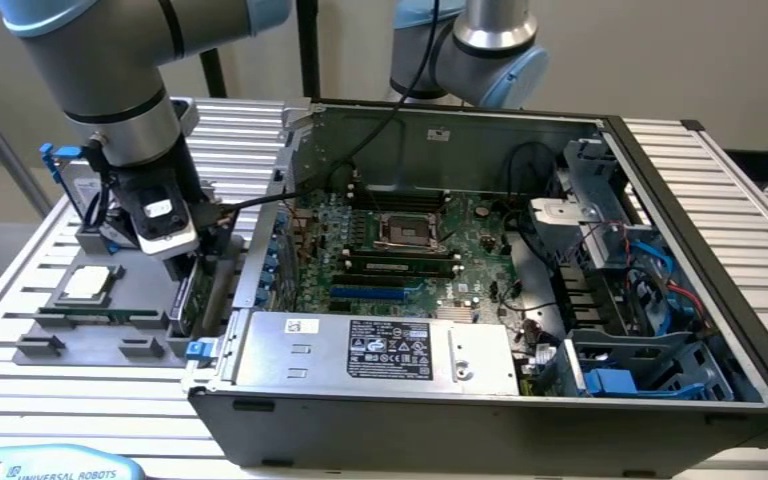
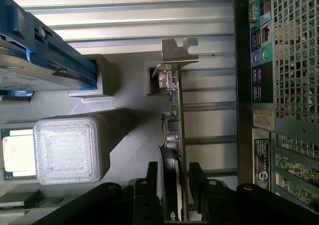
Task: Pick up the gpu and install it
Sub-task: 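Pick up the gpu and move the gpu toward the slot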
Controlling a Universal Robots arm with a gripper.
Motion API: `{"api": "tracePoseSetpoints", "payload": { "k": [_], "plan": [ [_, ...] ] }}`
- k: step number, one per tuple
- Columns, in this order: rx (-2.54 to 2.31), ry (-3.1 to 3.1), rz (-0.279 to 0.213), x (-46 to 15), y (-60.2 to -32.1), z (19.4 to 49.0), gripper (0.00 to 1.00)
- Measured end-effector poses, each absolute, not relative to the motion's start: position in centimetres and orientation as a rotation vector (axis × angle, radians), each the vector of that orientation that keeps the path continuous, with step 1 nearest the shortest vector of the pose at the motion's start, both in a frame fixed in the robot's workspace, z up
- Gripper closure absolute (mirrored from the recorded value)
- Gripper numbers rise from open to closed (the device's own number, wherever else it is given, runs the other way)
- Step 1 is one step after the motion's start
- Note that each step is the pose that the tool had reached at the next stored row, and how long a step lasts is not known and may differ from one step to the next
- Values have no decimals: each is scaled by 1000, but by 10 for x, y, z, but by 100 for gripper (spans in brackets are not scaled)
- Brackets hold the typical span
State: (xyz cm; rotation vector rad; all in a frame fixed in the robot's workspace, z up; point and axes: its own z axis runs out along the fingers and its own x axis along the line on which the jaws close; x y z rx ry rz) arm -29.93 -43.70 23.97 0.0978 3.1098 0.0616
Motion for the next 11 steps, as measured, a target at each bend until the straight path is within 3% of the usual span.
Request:
{"api": "tracePoseSetpoints", "payload": {
  "k": [4, 6, 7, 11],
  "plan": [
    [99, 3110, 60, -299, -436, 237, 61],
    [100, 3110, 58, -299, -436, 237, 63],
    [100, 3110, 58, -299, -436, 237, 70],
    [100, 3110, 58, -299, -436, 237, 72]
  ]
}}
